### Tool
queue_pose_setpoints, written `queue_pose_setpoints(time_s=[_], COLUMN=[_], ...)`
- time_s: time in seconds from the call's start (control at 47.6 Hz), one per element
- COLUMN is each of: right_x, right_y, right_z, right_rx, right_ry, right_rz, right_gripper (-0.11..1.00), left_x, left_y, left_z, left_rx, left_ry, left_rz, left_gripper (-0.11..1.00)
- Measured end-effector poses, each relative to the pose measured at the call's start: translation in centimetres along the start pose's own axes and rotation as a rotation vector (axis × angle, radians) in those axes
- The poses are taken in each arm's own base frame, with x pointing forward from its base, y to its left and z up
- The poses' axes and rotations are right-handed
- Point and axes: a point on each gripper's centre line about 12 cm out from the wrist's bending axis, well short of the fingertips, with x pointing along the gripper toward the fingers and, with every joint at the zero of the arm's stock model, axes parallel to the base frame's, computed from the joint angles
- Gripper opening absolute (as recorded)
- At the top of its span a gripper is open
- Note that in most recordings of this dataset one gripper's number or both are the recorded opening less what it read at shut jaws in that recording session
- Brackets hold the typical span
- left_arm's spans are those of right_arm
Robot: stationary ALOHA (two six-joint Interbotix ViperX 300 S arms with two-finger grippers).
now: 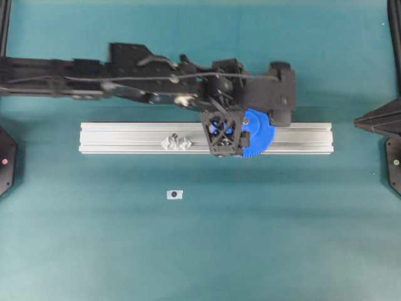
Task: Find the location of the shaft and insert the large gear.
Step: 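Open the left gripper and withdraw it leftward from the gear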
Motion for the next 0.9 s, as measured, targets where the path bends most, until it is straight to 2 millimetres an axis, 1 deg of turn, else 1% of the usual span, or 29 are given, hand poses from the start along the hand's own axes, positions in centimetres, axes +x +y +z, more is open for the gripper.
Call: queue_pose_setpoints(time_s=[0.231,0.399,0.504,0.651,0.903], right_x=[0.0,0.0,0.0,-0.2,-0.2], right_y=[0.0,0.0,0.0,0.0,0.0], right_z=[0.0,0.0,0.0,0.1,-0.3], right_rx=[0.000,0.000,0.000,0.000,0.007], right_ry=[0.000,0.000,-0.002,-0.009,-0.008], right_rz=[0.000,0.000,0.000,0.001,0.002], right_gripper=[0.03,0.03,0.03,0.03,0.03], left_x=[-3.0,-5.9,-7.3,-9.3,-11.5], left_y=[0.0,0.1,0.1,-0.3,-1.7], left_z=[-0.4,0.0,-0.4,-1.1,-3.1], left_rx=[-0.049,-0.096,-0.119,-0.124,-0.104], left_ry=[-0.036,-0.150,-0.208,-0.245,-0.256], left_rz=[0.005,0.015,0.017,0.015,-0.005], left_gripper=[0.89,0.89,0.89,0.89,0.89])
